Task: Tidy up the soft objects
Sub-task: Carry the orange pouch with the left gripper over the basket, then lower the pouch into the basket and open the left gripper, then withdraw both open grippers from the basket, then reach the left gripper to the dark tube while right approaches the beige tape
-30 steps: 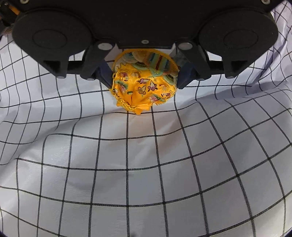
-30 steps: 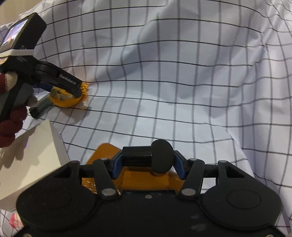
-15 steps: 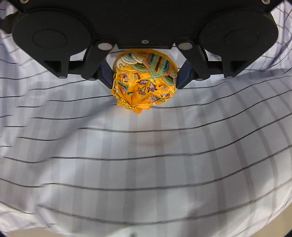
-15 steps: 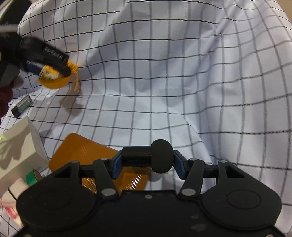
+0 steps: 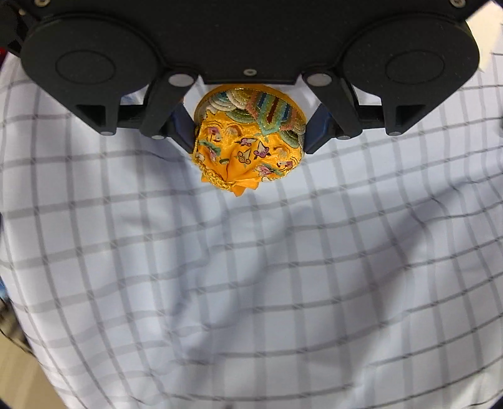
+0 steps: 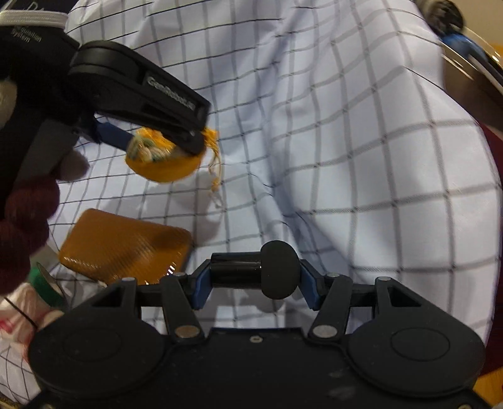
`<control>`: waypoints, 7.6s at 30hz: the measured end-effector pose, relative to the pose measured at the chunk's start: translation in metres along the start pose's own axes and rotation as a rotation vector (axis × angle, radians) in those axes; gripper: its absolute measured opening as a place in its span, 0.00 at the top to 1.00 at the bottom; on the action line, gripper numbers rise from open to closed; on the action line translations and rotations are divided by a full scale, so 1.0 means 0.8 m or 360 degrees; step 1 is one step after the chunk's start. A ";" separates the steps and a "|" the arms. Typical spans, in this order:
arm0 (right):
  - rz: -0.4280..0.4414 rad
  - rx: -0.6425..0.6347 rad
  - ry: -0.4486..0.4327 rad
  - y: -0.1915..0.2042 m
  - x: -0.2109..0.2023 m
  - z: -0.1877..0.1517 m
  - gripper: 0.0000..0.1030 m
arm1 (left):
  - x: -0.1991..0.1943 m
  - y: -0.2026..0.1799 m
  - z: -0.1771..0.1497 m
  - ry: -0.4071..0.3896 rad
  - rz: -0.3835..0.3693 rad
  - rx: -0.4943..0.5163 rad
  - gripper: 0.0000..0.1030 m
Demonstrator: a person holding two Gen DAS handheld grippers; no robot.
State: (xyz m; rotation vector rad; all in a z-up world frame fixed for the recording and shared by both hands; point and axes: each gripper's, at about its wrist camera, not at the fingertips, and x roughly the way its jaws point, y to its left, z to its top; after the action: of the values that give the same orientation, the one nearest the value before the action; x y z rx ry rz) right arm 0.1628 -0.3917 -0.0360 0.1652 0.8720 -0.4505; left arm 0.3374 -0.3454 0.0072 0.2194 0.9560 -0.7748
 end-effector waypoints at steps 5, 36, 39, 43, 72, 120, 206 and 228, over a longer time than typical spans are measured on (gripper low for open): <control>-0.0005 0.0027 0.0036 -0.014 -0.015 -0.023 0.46 | -0.005 -0.026 -0.028 0.0087 -0.0102 0.0067 0.34; 0.0229 -0.0135 0.0232 0.036 -0.148 -0.161 0.47 | -0.228 0.054 -0.284 0.0076 -0.0102 -0.0191 0.34; 0.0229 -0.0164 0.0223 0.047 -0.155 -0.165 0.47 | -0.242 0.069 -0.306 0.0047 -0.0030 -0.0242 0.34; 0.0273 -0.0221 0.0211 0.063 -0.165 -0.169 0.47 | -0.255 0.087 -0.336 0.0046 0.0039 -0.0314 0.34; 0.0340 -0.0395 0.0313 0.115 -0.145 -0.191 0.47 | -0.248 0.088 -0.408 0.0141 0.0299 -0.0449 0.23; 0.0501 -0.0507 0.0286 0.117 -0.155 -0.196 0.24 | -0.256 0.108 -0.421 0.0137 0.0385 -0.0556 0.15; 0.0310 -0.0246 -0.0007 0.068 -0.135 -0.153 0.24 | -0.268 0.164 -0.326 -0.0186 0.0404 -0.0572 0.08; 0.0473 -0.0624 -0.0101 0.176 -0.077 -0.092 0.28 | -0.226 0.272 -0.233 -0.0194 0.0541 -0.0694 0.12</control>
State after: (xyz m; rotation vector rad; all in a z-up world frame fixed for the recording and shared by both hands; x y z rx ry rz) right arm 0.1396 -0.2233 -0.0418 -0.0804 0.8407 -0.0032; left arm 0.3033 -0.0082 0.0100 -0.0469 0.9178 -0.2537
